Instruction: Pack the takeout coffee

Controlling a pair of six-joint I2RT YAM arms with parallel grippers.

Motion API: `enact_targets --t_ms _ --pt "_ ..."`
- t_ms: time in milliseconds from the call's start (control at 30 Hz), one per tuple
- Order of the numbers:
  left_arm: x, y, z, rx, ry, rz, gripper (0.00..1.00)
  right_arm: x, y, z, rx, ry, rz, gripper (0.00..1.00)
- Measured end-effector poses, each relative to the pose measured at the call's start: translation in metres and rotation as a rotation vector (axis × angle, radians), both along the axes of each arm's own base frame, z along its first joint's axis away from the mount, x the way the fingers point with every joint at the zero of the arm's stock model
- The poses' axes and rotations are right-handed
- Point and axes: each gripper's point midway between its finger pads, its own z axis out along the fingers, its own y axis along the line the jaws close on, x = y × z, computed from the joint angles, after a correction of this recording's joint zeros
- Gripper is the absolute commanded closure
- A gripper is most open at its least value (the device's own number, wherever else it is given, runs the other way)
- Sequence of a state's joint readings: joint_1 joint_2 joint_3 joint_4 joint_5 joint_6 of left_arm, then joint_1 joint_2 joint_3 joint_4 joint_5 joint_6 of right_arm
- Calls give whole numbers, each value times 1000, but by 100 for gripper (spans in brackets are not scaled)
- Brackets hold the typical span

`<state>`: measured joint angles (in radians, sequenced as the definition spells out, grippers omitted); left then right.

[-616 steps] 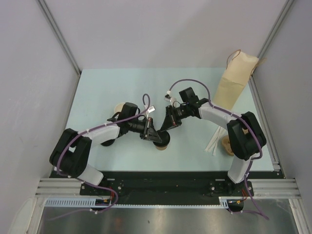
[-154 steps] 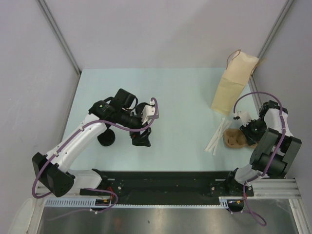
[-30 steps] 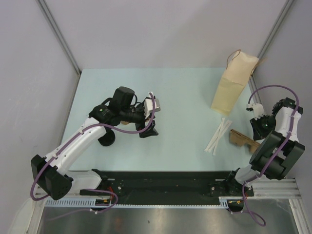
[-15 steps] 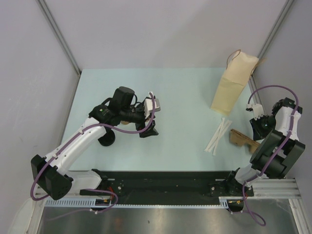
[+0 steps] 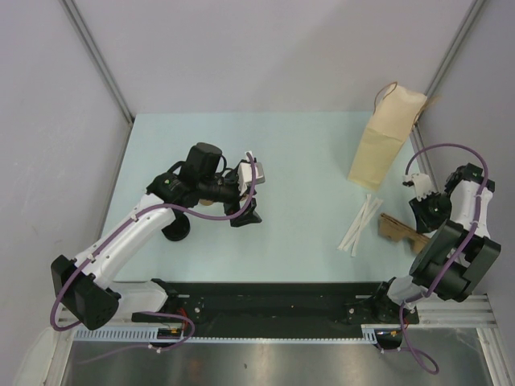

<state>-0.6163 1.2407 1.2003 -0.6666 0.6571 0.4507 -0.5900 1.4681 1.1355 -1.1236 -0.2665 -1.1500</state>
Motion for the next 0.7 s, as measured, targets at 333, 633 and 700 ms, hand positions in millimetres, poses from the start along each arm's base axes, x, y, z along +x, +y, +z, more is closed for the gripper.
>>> enact_targets --t_ms 333,633,700 --pt "0 0 -1 0 6 3 11 7 -3 -4 -31 -17 -9 79" --pt "0 0 -2 0 6 3 11 8 -2 -6 -36 -16 -12 100" --pt "0 0 -2 0 6 3 11 8 -2 -5 -43 -27 -11 100"
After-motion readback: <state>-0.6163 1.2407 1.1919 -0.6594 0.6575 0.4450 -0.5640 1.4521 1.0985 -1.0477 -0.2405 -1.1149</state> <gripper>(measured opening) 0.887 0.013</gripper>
